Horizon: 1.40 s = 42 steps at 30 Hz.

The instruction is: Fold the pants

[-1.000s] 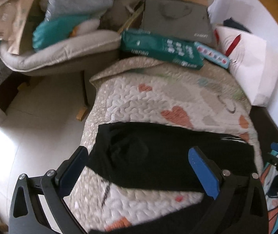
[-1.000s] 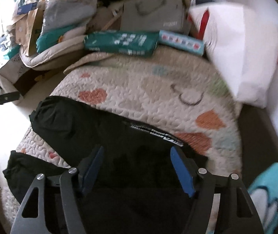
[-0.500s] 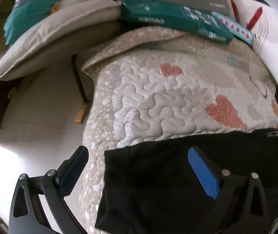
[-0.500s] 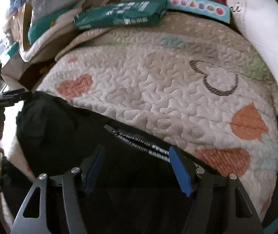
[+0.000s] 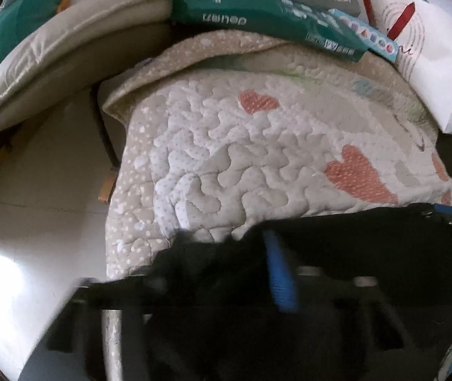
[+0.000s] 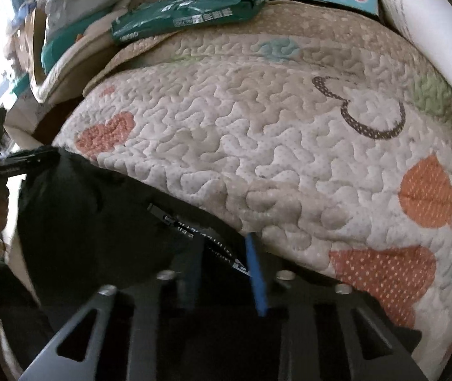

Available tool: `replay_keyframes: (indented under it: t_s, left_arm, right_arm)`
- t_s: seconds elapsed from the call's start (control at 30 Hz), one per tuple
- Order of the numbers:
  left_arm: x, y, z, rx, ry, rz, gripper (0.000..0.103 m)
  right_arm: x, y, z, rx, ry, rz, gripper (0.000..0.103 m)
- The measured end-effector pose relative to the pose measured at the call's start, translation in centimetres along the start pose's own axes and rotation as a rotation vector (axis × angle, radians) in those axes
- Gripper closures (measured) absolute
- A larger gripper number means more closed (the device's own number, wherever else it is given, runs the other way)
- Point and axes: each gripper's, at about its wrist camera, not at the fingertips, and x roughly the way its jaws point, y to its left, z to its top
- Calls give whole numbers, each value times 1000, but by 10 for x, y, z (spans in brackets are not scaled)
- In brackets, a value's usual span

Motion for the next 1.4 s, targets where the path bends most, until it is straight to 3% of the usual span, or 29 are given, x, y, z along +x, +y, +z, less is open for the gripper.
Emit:
replay_keyframes:
  t_s: [0.03, 0.07, 0.2, 0.33, 0.43, 0.5, 0.53, 0.57, 0.6, 0.73, 0.9, 0.93, 0.97, 1.13, 1.27, 1.4]
  left_arm:
    - [-5, 0, 2, -7, 8, -32, 85]
    - [-10, -3, 2, 2, 3, -41, 87]
    - [-30, -24, 0, 56, -31, -3, 88]
    - [-58, -37, 0, 64, -76, -18, 88]
    - [-71, -41, 1, 67, -93, -19, 88]
    - [-73, -39, 2, 57, -93, -7, 88]
    - [-73, -35, 1, 46, -91, -3, 88]
    - [-71, -33, 1, 38, -88, 0, 88]
    - [-68, -30, 1, 33, -84, 5, 88]
    - [-55, -24, -1, 47, -71, 18, 88]
    - [-33, -16, -3, 46, -44, 20, 88]
    - [-30, -16, -4, 48, -40, 22, 88]
    - [-27, -15, -4, 49, -36, 24, 88]
    - [-36, -18, -6, 41, -58, 27, 88]
    - [-68, -28, -11, 56, -102, 26, 88]
    - [-107, -35, -20, 62, -152, 14, 88]
  right_arm:
    - [-3, 0, 0, 6, -3, 4, 99]
    - [-6, 0, -1, 15, 0, 10, 102]
    - [-22, 7, -7, 13, -1, -26, 102]
    - [-46, 11, -12, 14, -37, -45, 102]
    - [-49, 19, -11, -34, -16, -113, 100]
    - [-41, 22, -9, -57, 24, -141, 89]
    - [-38, 23, -8, -64, 30, -138, 68]
    - [-35, 22, -7, -70, 33, -137, 41]
    - [-30, 23, -5, -81, 34, -147, 34]
    - [-4, 19, 7, -110, 63, -146, 33]
    - [23, 12, 16, -125, 82, -118, 39]
    - [22, 12, 15, -128, 74, -97, 48]
    - [20, 11, 14, -126, 70, -77, 69]
    - [9, 11, 11, -105, 84, -52, 96]
    - [-9, 23, 7, -100, 51, -89, 98]
    - [-54, 38, 1, -76, -23, -102, 98]
